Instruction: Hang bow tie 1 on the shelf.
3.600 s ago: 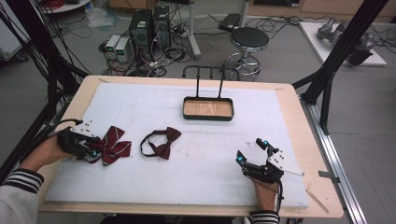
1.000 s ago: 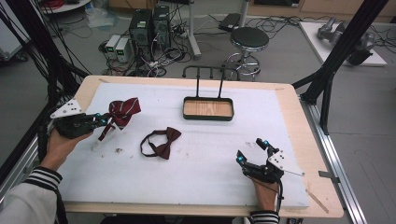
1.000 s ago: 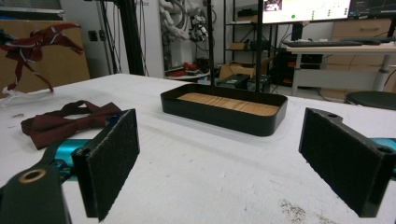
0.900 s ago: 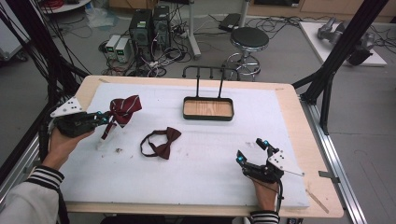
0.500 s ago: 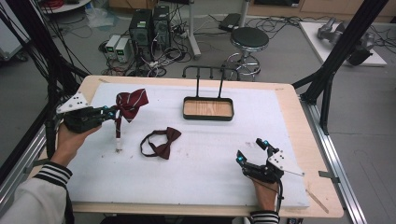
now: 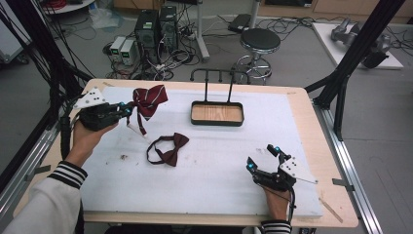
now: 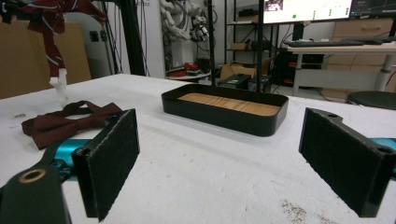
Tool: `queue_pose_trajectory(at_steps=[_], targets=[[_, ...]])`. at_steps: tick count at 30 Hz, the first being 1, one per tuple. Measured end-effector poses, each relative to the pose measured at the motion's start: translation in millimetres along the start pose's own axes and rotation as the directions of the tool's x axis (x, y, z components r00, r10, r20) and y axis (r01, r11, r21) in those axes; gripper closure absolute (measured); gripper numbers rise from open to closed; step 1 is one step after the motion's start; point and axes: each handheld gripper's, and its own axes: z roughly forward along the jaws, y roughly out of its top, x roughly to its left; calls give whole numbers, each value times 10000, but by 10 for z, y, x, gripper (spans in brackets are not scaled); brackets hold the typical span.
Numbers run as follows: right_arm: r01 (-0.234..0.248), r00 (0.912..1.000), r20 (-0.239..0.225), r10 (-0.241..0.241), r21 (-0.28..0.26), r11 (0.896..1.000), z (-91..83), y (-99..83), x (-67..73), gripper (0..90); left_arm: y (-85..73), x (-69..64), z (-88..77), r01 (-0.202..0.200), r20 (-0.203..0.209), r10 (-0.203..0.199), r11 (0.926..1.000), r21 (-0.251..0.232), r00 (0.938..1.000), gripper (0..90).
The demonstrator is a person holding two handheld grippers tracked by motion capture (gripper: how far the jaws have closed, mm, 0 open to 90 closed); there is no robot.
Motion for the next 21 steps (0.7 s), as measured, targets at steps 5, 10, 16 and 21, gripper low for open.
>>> queue_pose_trajectory(at_steps=[5, 10, 16, 21], targets=[[-6, 10000, -13, 6, 1, 10000, -1, 0, -1, 115, 71, -29, 85, 57, 96, -56, 9999, -83, 9999, 857], [1, 10000, -11, -1, 3, 10000, 0, 0, 0, 115, 187, -77, 204, -36, 97, 38, 9999, -152, 9999, 858], [-18, 10000, -29, 18, -1, 10000, -3, 0, -1, 115, 347, -122, 323, -297, 143, 299, 9994, -159, 9994, 858], [-34, 10000, -45, 34, -15, 10000, -3, -1, -2, 115, 430, -148, 381, -382, 202, 386, 9991, -183, 9991, 857]])
